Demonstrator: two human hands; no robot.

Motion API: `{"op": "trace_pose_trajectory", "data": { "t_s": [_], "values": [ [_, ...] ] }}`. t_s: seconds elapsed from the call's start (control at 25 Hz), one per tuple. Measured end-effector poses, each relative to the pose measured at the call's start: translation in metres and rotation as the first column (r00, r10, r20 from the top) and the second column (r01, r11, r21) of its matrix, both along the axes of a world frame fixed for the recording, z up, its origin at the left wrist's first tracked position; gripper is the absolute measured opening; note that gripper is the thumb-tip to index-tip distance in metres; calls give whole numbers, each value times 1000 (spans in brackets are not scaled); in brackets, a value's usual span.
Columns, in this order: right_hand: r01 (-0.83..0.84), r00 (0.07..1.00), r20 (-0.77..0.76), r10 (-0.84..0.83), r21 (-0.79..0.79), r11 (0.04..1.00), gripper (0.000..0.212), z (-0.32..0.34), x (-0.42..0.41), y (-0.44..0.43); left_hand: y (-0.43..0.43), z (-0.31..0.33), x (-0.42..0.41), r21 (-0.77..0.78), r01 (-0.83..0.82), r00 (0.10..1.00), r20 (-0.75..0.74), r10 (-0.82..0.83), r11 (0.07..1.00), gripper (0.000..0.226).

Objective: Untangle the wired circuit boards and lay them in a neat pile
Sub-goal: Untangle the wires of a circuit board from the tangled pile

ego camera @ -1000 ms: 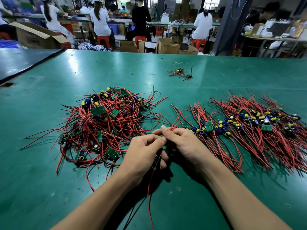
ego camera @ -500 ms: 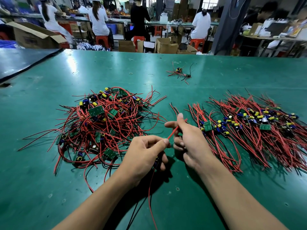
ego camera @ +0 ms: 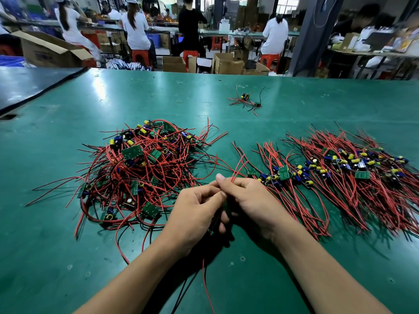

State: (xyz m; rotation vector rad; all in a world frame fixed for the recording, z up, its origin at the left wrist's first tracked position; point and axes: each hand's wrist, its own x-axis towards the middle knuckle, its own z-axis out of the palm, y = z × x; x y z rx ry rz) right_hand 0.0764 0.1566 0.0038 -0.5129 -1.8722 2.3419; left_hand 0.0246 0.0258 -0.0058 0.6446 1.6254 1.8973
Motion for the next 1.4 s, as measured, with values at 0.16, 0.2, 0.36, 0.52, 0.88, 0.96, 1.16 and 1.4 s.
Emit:
{"op": "trace_pose_trajectory", "data": {
  "t_s": [0.16,0.2,0.36,0.52,0.88,0.96,1.16,1.4],
  "values": [
    [31,999,40,-34,70,997,36,3,-1,5,1,-1,0,-36,-7,1000,-29,6,999,19],
    [80,995,44,-86,118,990,38,3,-3,9,2,0,0,-52,-3,999,-45,1,999,19],
    [273,961,-20,-275,225,935,43,-4,-6,24,2,1,-1,-101,28,997,-73,-36,994,19],
    [383,924,-71,-376,144,912,54,-5,-13,24,0,2,-2,-99,58,997,-43,-62,993,19],
    [235,971,32,-235,-11,972,82,2,-4,21,8,11,-8,79,-62,937,349,31,995,48],
    [223,975,0,-223,77,972,79,1,-4,16,8,11,-11,99,-66,913,408,19,993,54],
    [213,974,-131,-183,284,935,49,1,1,3,6,11,-15,128,-79,895,446,14,989,67],
    [192,981,-140,-132,695,693,30,-1,5,-18,4,14,-16,171,-60,879,477,-29,983,73]
  ]
}}
